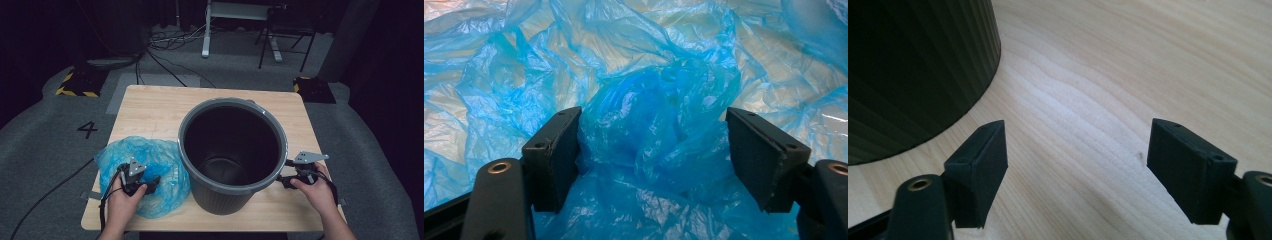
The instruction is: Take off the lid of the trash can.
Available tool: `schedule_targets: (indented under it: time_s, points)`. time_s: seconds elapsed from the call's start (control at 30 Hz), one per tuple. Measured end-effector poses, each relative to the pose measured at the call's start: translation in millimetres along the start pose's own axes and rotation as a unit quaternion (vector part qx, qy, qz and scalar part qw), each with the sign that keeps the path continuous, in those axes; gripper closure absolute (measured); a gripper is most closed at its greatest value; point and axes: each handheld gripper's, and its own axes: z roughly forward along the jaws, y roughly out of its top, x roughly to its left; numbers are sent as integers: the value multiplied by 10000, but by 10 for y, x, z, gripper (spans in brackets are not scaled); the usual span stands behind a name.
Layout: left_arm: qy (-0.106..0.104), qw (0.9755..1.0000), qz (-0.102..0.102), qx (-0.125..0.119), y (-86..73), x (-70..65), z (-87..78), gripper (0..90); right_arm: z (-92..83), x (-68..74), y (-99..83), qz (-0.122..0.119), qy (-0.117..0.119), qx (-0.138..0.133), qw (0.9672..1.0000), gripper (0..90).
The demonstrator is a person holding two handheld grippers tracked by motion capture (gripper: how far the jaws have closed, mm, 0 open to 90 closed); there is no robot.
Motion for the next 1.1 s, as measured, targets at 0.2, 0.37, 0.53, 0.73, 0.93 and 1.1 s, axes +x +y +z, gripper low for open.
schedule_targets:
  time_s: [0.2,0.37,0.53,0.73,0.93,1.1]
  points:
    - [10,10000,-23,4,-2,-6,-1,259,-104,-34,81,18,65,-36,10000,264]
    - [20,10000,-2,3,-2,-4,-3,258,-178,-34,196,-100,117,-66,9999,272]
    - [20,10000,-2,3,-3,-4,-3,258,-296,-52,343,-161,136,-140,9997,281]
    - [19,10000,-4,2,-3,-4,-3,258,-435,-81,487,-176,100,-238,9995,284]
    - [1,10000,-27,5,-2,-5,-1,257,-541,-108,598,-122,100,-259,9995,286]
    - [0,10000,-28,4,-3,-6,-1,257,-632,-111,695,-107,67,-294,9995,292]
